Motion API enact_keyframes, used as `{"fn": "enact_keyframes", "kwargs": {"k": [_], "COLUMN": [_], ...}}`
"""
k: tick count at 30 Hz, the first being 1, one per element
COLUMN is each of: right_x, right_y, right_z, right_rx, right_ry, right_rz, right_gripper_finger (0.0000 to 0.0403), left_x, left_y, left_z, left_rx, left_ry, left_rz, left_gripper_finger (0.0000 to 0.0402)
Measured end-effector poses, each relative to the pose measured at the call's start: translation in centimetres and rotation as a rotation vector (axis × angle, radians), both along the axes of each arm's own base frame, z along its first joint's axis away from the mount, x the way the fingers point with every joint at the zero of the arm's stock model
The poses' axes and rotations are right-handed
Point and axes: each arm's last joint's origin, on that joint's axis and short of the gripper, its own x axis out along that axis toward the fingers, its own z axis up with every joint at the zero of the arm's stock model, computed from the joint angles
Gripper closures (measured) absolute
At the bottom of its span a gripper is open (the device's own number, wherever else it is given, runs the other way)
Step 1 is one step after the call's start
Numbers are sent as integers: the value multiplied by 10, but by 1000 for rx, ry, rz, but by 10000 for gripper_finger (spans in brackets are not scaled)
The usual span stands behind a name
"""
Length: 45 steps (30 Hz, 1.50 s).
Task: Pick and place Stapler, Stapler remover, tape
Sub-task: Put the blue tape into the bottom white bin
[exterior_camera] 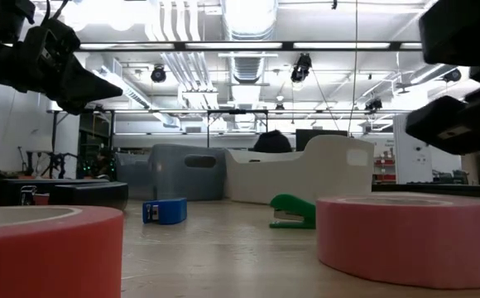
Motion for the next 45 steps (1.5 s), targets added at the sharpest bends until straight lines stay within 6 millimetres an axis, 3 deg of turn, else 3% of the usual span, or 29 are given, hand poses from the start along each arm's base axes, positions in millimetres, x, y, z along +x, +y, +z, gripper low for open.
{"fn": "enact_keyframes", "kwargs": {"k": [8, 13, 20, 25, 29, 35, 45], "right_x": [22, 34, 43, 51, 57, 59, 59], "right_y": [-24, -47, -87, -122, -151, -184, -188], "right_z": [30, 67, 122, 138, 133, 104, 45], "right_rx": [-61, -136, -387, -531, -569, -575, -543], "right_ry": [-81, -139, -253, -290, -268, -184, 6], "right_rz": [37, 55, 1, -90, -148, -210, -144], "right_gripper_finger": [355, 357, 354, 355, 354, 353, 349], "left_x": [0, 0, 0, 0, 0, 0, 0], "left_y": [0, 0, 0, 0, 0, 0, 0], "left_z": [0, 0, 0, 0, 0, 0, -3], "left_rx": [0, 0, 0, 0, 0, 0, -1], "left_ry": [1, 1, 2, 3, 3, 3, 30], "left_rz": [0, 0, 0, 0, 0, 0, 0], "left_gripper_finger": [378, 377, 377, 378, 378, 377, 376]}}
